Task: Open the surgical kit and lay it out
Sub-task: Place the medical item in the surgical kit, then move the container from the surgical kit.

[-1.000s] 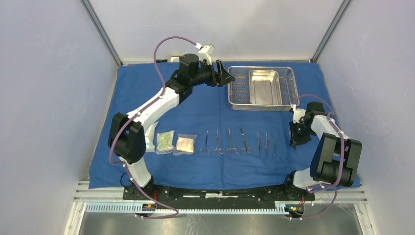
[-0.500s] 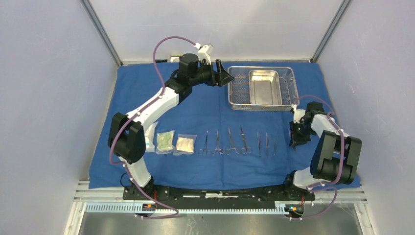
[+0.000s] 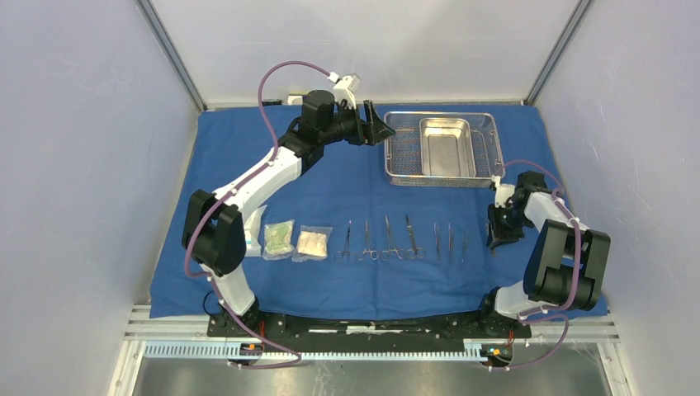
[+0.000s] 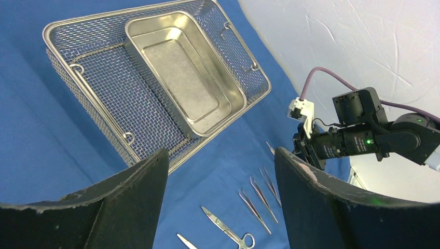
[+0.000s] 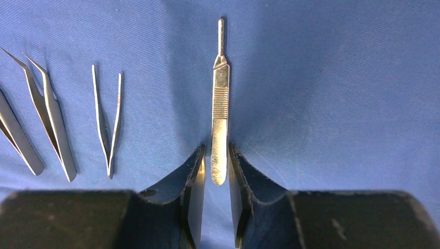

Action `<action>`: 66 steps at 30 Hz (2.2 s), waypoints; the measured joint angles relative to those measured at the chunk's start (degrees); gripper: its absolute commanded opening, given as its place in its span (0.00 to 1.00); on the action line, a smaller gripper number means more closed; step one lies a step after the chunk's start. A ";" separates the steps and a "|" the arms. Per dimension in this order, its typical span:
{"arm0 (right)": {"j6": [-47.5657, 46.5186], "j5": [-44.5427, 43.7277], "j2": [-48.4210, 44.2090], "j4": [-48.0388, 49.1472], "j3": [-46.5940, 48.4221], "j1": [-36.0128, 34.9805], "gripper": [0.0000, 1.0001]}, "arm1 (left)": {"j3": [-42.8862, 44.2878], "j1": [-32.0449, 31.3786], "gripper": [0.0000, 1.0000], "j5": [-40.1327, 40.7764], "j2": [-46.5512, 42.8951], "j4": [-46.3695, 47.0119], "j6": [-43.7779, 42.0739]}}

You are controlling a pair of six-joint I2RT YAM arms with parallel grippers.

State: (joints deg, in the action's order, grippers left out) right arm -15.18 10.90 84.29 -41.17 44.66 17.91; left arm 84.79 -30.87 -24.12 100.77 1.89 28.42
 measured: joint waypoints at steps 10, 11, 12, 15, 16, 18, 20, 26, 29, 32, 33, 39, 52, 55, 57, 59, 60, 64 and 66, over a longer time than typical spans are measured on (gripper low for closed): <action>-0.09 0.15 0.02 -0.44 0.55 0.00 0.36 | 0.00 0.02 0.81 0.00 0.00 0.00 0.00; -0.13 0.22 0.04 -0.63 0.85 0.00 0.39 | 0.00 0.04 0.81 -0.02 0.00 -0.02 0.00; -0.13 0.31 0.04 -0.83 1.29 0.00 0.42 | 0.00 0.07 0.81 -0.02 0.00 -0.02 -0.02; -0.52 0.79 0.00 -0.90 3.06 0.00 0.54 | 0.00 0.31 0.82 -0.07 -0.04 -0.20 -0.26; -0.59 0.94 -0.13 -0.74 3.63 0.00 0.58 | 0.00 0.44 0.83 -0.07 -0.09 -0.46 -0.61; -0.90 1.14 -0.61 -0.66 4.81 0.00 0.68 | 0.00 0.83 0.83 -0.09 -0.33 -1.20 -1.16; -1.07 1.44 -1.44 -0.50 6.21 0.00 0.77 | 0.00 1.42 0.85 -0.07 -0.70 -2.36 -2.05; -1.05 3.10 -3.67 1.46 12.52 -0.09 0.90 | 0.00 3.91 0.99 0.00 -2.12 -5.31 -4.42; -1.03 3.65 -3.43 2.82 16.20 -0.61 0.95 | -0.76 5.64 1.00 0.09 -3.39 -6.67 -5.16; -1.01 3.89 -2.21 5.51 20.02 -1.66 0.98 | -3.87 8.26 1.00 0.31 -6.67 -7.89 -6.82; -1.05 3.87 -1.70 6.29 21.11 -2.27 0.98 | -4.63 9.07 1.00 0.48 -7.67 -8.39 -7.61; -1.20 3.54 5.40 11.37 30.91 -9.16 0.98 | -5.46 13.77 1.00 2.99 -11.98 -13.81 -14.86; -4.42 -1.70 25.99 17.38 48.33 -22.47 0.93 | -5.75 18.78 1.00 2.60 -12.04 -24.83 -24.85; -4.70 -5.09 29.59 17.92 49.57 -22.49 0.90 | -5.75 19.56 1.00 2.45 -11.32 -26.53 -26.25; -4.72 -6.86 31.87 18.01 50.60 -21.86 0.88 | -5.75 19.82 1.00 2.19 -10.86 -27.23 -27.06; -4.63 -8.04 33.59 18.01 51.49 -20.85 0.86 | -5.75 19.89 1.00 1.51 -10.34 -27.61 -27.52; -4.59 -8.37 34.03 17.99 51.76 -20.41 0.85 | -5.75 19.89 1.00 1.36 -10.05 -27.91 -27.54; -4.00 -8.68 35.65 17.99 52.87 -17.81 0.82 | -5.75 19.87 1.00 1.03 -9.14 -28.26 -27.56; -3.63 -8.55 36.26 17.99 53.18 -16.48 0.79 | -5.75 19.87 1.00 0.98 -8.66 -28.33 -27.54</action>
State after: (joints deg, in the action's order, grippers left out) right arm -18.81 2.35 120.55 -23.18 97.84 1.43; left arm 79.05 -11.00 -23.14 92.12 -26.44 0.89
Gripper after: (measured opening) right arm 0.821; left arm 0.994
